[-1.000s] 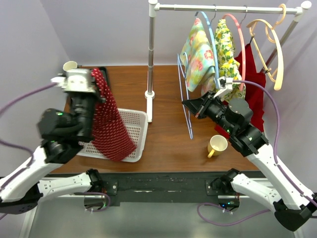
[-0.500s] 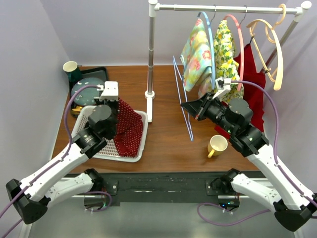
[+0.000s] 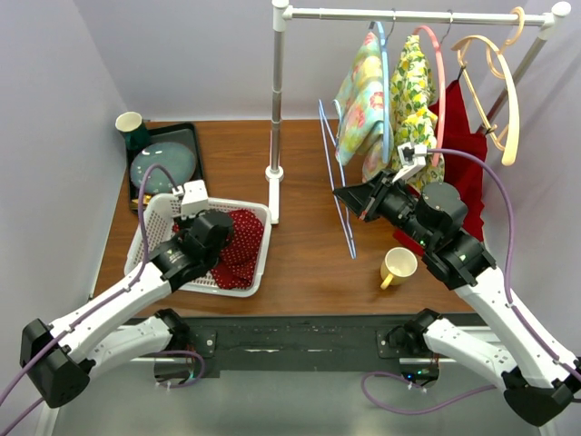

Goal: Remove the skirt from the hanger

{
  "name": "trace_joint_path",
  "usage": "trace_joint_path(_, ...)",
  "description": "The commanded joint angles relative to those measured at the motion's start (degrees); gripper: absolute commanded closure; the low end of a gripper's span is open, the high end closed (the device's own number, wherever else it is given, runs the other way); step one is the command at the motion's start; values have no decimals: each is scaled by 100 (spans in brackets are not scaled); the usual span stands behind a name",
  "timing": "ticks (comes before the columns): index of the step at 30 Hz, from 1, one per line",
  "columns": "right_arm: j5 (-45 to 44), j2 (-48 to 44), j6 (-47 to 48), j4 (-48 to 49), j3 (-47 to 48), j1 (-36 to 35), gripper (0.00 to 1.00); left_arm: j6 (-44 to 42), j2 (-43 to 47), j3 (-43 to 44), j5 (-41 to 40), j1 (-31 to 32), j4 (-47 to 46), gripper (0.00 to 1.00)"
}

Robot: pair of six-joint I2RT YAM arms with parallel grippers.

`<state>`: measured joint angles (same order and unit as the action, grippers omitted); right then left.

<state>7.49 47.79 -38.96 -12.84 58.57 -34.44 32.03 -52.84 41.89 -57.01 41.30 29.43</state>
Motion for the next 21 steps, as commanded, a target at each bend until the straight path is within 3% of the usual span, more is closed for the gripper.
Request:
trace_joint_path(1, -72, -86, 46, 89, 41, 16, 100, 1629, -112, 416, -793, -34, 1474, 77)
trace_joint_path(2, -124, -86, 38, 37, 84, 7, 100, 1805, -130, 521, -794, -34, 1608, 57)
trace_joint_path(3, -151, -112, 38, -25, 102, 7, 100, 1807, -139, 592, -785, -43, 1697, 49)
trace_joint_path(5, -186, -138, 3, -34, 76, 7, 100, 1650, -121, 837, -732, -34, 1829, 34)
trace_joint_path(8, -204, -147, -15, -34, 102, 16, 100, 1246, -25, 1249, -496, -34, 1838, 24)
trace_joint_path(12, -177, -77, -68, 18, 129, 16, 100, 937, 168, 1795, 14, -25, 1760, 21)
trace_joint_path(15, -142, -16, -138, 62, 137, 7, 100, 87, 475, 1727, 891, -34, 691, 23)
trace_joint_path(16, -107, -7, -164, 80, 146, 7, 100, -134, 616, 1500, 1581, -34, -18, 23)
trace_joint_path(18, -90, -15, -191, 167, 94, 7, 100, -329, 687, 1209, 2235, -34, -524, 27)
trace_joint_path(21, -133, 20, -209, 177, 58, 16, 100, 3, 539, 646, 2257, -34, -1027, 40)
